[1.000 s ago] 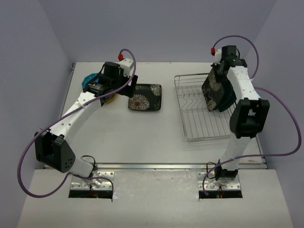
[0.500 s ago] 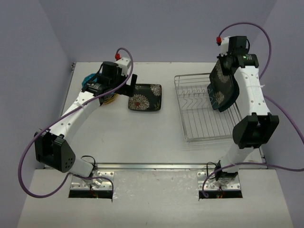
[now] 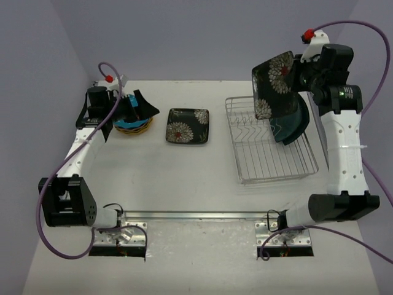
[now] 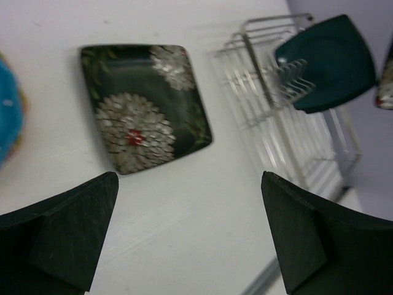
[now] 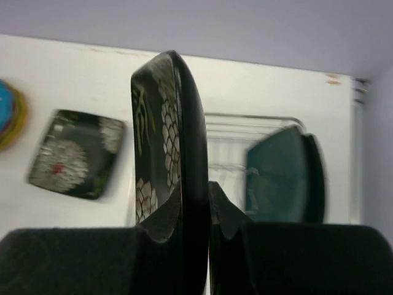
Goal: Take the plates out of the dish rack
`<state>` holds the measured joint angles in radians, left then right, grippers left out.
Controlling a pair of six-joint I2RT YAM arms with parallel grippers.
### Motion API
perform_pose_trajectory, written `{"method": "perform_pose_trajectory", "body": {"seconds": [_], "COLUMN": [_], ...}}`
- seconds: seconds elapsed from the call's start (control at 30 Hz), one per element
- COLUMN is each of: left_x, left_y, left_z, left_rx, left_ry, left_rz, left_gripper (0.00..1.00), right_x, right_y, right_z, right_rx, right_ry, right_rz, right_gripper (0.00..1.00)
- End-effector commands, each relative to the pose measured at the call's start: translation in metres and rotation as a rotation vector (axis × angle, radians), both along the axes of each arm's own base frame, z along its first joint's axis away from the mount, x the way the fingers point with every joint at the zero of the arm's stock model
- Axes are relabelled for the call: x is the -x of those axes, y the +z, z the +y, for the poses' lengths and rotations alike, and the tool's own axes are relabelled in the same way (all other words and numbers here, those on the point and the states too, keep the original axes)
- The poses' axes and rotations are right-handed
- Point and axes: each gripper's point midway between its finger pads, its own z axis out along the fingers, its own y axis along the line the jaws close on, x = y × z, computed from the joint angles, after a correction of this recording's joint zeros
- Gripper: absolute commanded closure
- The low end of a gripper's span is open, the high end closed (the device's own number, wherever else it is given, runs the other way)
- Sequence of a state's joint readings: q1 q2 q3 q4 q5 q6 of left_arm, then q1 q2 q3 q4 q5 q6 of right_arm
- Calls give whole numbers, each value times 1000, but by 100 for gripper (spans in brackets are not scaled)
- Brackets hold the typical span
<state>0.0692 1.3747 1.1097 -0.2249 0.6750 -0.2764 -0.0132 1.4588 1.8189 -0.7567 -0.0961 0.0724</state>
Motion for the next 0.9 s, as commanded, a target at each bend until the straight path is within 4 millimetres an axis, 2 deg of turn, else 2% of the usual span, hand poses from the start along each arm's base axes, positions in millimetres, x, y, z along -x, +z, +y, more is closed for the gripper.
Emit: {"method": "perform_pose_trajectory", "body": {"seconds": [0.0,0.13,0.17,0.27,0.37,0.6,0.7,0.87], "left_x": [47,61,63,76,81,70,67,74], "left_y": [47,43,43,40,36,13,12,18], "left_z": [-55,-69,-70,-91,-113,-139,-153,-174], "left_rx": [293,352,367,403,386,411,427,474], "left_ry": [-296,-344,-349,-404,-431,-479,-516,-592], "left_rz": [-101,-78,-80,-68,-67,53,76,63], "left_gripper": [1,3,3,4,4,8,11,16], "right_x": [24,36,39,43,44,45,46,46], "right_y": [23,-5,-12,-28,-39,-41,-49,-62], "right_z": [82,114,123,138,150,176,183,193], "right_rx": [-425,-696,-735,-815,-834,-854,-862,-894], "right_ry": [295,350,366,389,409,478,489,498], "right_rz": [-115,-40,-16,46,84,114,137,178], "right_gripper": [100,100,100,100,100,100,100,100]}}
